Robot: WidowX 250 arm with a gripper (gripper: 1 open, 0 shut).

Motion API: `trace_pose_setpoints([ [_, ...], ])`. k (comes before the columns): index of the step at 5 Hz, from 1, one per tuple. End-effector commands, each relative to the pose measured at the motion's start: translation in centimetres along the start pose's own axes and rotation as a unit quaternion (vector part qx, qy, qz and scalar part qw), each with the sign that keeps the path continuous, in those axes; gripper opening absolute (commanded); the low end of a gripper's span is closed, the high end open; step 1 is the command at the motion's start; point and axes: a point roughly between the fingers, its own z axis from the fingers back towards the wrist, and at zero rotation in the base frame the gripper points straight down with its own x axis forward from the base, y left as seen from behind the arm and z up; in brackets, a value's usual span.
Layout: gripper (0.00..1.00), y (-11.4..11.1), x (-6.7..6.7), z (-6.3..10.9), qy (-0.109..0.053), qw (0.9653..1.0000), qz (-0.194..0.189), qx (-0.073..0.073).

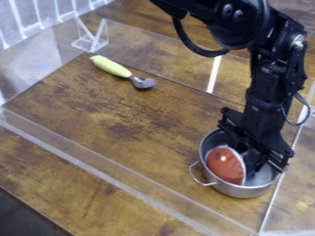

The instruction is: Remove the mushroom from the silver pot and put it on the table

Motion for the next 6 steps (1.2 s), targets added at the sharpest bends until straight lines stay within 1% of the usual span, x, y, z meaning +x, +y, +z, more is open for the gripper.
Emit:
trace_pose_setpoints([
  [1,1.0,1.23,1.11,1.6,-0.031,0.9994,0.015,-0.004],
  [2,1.0,1.67,1.14,1.66,-0.035,0.999,0.023,-0.012],
  [3,1.0,1.75,1.19,1.49,-0.027,0.9992,0.023,-0.016],
  [6,1.0,1.7,1.38,0.92,0.002,0.9994,0.022,-0.029],
])
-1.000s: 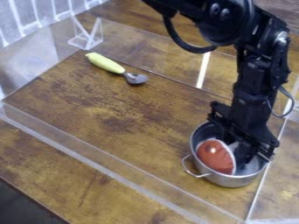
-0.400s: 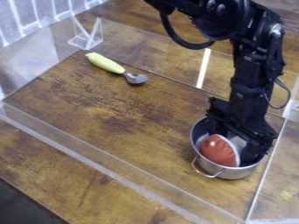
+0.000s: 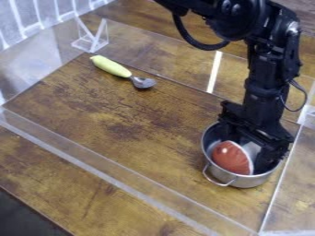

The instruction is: Remove the mushroom from the silver pot and put it on the table

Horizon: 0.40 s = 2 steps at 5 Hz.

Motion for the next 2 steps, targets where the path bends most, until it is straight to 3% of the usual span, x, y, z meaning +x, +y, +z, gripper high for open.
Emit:
trace_pose_setpoints([
  [1,1.0,0.71,0.38,0.76,-0.005,1.0,0.003,-0.004],
  [2,1.0,0.72,0.42,0.66,0.005,0.9999,0.003,-0.008],
])
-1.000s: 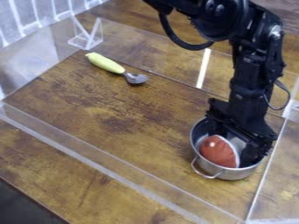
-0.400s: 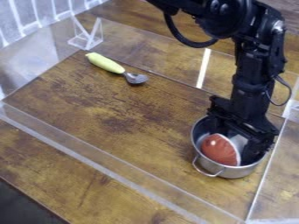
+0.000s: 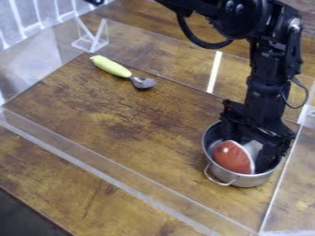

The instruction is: Remove the mushroom from the silver pot and put it on the table

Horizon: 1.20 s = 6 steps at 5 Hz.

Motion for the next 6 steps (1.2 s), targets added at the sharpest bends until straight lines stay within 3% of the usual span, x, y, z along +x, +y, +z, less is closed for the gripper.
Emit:
trace_pose_setpoints([
  [1,0.0,0.8,0.1,0.7,-0.008,1.0,0.003,-0.001],
  [2,0.0,1.1,-0.3,1.5,-0.011,0.9999,0.004,0.005],
  [6,0.0,2.3,-2.2,8.7,-0.044,0.9979,0.014,0.046],
])
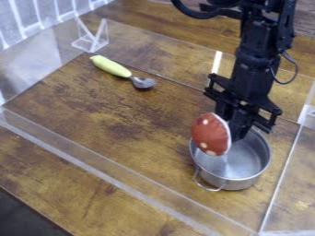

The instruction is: Remove the mushroom from the silver pot and put it on the table

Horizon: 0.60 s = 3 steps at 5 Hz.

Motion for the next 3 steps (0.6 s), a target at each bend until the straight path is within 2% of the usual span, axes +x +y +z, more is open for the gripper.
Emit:
trace_pose_setpoints([
  [1,0.0,1.3,-0.4,5.0,-0.057,0.9982,0.012,0.007],
  [3,0.0,2.8,-1.6,6.8,-0.06,0.9979,0.022,0.011],
])
